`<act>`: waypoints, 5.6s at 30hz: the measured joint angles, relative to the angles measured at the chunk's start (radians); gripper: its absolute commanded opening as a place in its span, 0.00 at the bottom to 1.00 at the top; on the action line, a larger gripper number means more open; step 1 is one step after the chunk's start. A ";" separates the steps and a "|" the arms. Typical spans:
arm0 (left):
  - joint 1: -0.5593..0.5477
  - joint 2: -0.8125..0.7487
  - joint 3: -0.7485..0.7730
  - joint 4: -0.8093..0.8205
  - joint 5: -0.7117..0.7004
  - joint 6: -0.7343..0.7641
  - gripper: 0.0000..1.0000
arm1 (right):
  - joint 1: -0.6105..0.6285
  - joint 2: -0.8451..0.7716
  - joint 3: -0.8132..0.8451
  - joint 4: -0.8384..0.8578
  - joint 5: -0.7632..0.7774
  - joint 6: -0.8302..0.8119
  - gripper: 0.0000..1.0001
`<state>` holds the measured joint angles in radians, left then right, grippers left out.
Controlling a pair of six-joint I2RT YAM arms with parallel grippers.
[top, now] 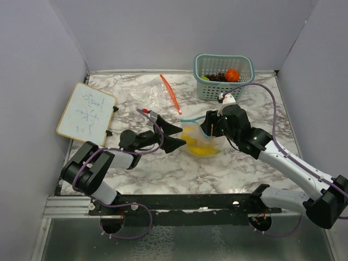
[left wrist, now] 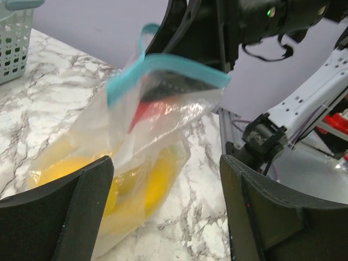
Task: Open the zip-top bag and remove the fake food
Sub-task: Pick up the fake fruit from the zipper food storage bag, then place the fake fruit in the bin.
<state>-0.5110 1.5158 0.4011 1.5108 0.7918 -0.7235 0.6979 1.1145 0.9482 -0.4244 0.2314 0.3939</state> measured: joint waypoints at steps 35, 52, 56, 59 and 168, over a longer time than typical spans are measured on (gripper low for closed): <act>-0.221 0.414 0.098 -0.028 -0.301 0.008 0.15 | -0.028 0.023 -0.063 0.099 -0.145 0.032 0.33; -0.222 0.480 0.081 -0.086 -0.450 0.023 0.45 | -0.028 -0.087 -0.074 0.156 -0.203 0.070 0.31; -0.222 0.457 -0.003 -0.068 -0.474 0.027 0.70 | -0.028 -0.087 -0.119 0.185 -0.219 0.090 0.31; -0.222 0.455 -0.076 0.022 -0.486 0.011 0.79 | -0.028 -0.085 -0.132 0.200 -0.232 0.103 0.31; -0.034 0.225 -0.074 0.032 0.071 -0.041 0.00 | -0.174 0.229 0.283 0.288 0.039 -0.189 0.25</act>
<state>-0.5453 1.7405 0.3271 1.5425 0.8631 -0.7643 0.5236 1.3430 1.2308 -0.1368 0.2699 0.2047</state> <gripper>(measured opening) 0.017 0.593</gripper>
